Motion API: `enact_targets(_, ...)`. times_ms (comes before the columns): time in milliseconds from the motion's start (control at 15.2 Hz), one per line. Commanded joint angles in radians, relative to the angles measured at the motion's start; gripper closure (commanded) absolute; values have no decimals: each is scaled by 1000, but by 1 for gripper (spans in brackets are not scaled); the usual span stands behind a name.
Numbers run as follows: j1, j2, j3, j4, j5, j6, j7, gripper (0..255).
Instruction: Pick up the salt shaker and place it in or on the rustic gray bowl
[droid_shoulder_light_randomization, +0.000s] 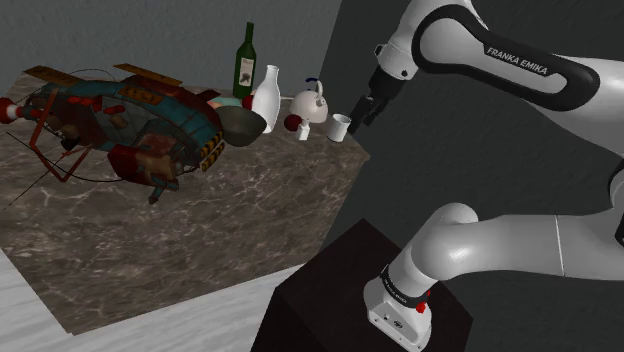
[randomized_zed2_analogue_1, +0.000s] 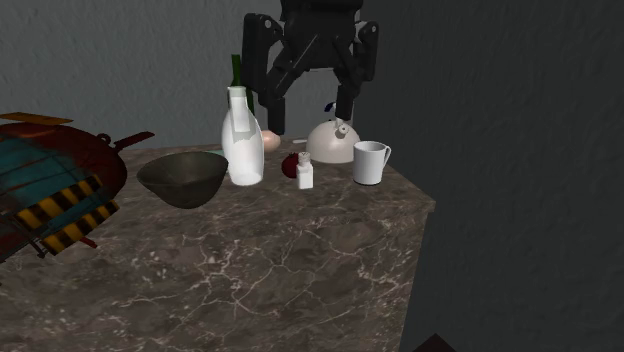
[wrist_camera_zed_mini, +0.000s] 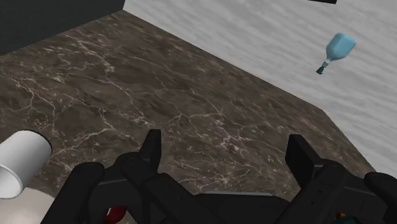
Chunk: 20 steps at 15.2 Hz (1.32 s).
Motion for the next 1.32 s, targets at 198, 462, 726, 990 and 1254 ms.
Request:
enact_targets(198, -7, 91, -38, 14, -18, 78, -46, 0)
enact_targets(462, -13, 222, -88, 53, -32, 172, -106, 0)
enact_targets(726, -14, 363, -135, 114, -32, 254, -168, 0)
enact_targets(990, -14, 511, -178, 196, -15, 320, -234, 0)
enact_targets(1254, -15, 664, -215, 299, 19, 367, -304, 0)
